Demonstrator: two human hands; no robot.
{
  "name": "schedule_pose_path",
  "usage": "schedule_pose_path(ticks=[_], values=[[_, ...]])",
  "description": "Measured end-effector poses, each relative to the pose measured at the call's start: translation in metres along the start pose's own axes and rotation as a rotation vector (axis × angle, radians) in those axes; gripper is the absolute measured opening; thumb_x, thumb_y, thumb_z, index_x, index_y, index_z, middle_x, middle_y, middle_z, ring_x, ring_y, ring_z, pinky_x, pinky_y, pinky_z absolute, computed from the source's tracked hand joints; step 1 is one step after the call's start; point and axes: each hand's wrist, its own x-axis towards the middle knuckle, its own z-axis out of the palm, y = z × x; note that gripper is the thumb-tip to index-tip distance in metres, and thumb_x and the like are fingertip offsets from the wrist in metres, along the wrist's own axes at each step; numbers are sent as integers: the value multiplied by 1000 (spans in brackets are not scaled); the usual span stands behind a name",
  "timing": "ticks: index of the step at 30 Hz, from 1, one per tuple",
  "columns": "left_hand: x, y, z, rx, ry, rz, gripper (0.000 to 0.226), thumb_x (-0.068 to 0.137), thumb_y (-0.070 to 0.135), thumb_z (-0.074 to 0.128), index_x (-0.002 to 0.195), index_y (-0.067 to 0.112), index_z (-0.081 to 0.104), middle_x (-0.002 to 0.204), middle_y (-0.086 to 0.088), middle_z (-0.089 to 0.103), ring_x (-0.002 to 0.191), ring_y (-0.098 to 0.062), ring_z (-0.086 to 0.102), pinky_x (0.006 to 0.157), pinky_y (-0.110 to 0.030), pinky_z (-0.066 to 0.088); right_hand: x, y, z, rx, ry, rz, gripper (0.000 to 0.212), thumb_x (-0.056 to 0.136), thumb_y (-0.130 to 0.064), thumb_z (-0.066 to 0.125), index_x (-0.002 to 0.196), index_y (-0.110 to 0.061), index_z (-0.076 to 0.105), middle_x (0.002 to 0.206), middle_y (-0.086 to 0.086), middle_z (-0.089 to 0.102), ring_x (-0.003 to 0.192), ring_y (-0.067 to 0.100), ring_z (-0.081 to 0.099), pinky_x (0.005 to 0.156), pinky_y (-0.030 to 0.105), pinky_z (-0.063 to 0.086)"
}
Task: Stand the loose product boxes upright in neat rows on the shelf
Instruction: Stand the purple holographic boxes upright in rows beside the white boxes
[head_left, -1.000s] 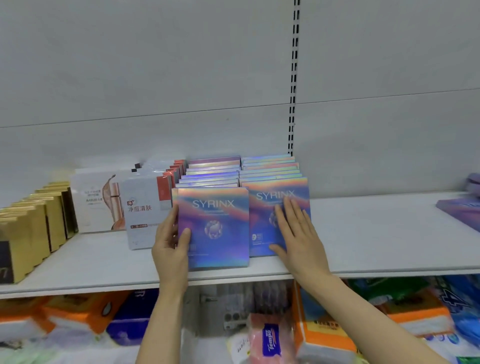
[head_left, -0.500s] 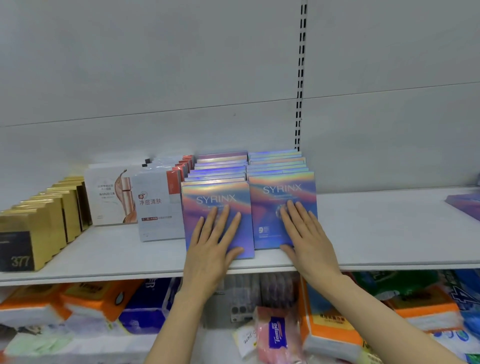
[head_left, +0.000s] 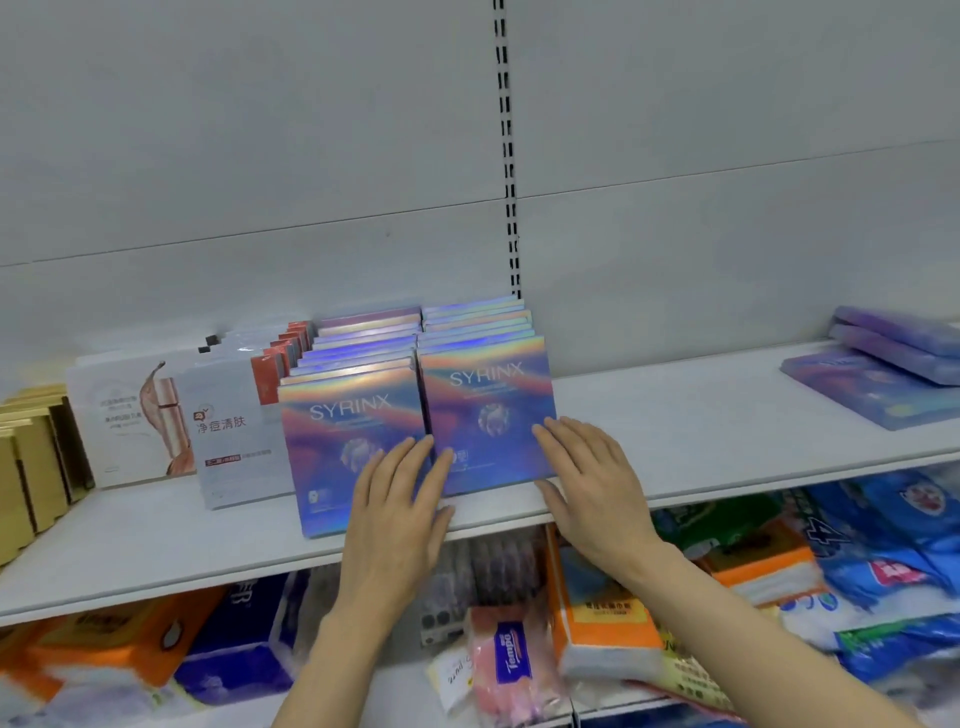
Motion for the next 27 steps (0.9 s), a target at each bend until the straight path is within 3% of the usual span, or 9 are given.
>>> schedule_pose_path(ticks=[3,7,16,22,27], values=[[4,35,4,-83,-33,23,49,88,29,62,134,13,60,135,-10,57,126,-31,49,108,-45,34,-15,16,-26,27,53,46,40,90,-29,51,122,-7,64,118,8,66,108,26,61,92,38,49],[22,88,7,-192,-125,48,49,80,25,78,126,18,64,128,-7,62,115,-30,58,97,-43,46,-41,52,-57,-4,78,93,38,90,-28,53,120,-8,65,115,6,68,105,24,63,91,37,49],[104,217,22,-302,-143,77,50,80,22,79,128,15,64,117,-5,67,104,-29,63,85,-44,53,-106,187,-129,-99,128,212,35,90,-25,52,117,-7,67,107,5,70,95,24,65,83,36,51],[146,314,36,-376,-140,42,45,88,24,71,132,18,62,123,-4,66,110,-27,61,91,-43,50,-150,288,-169,-201,179,272,33,85,-17,58,115,-5,67,102,8,70,90,28,66,79,39,53],[182,379,49,-412,-229,51,44,94,28,62,137,22,58,131,0,62,116,-25,57,96,-40,45,-171,355,-186,-268,153,321,35,87,-19,51,116,-6,66,100,8,70,89,29,65,78,39,52]])
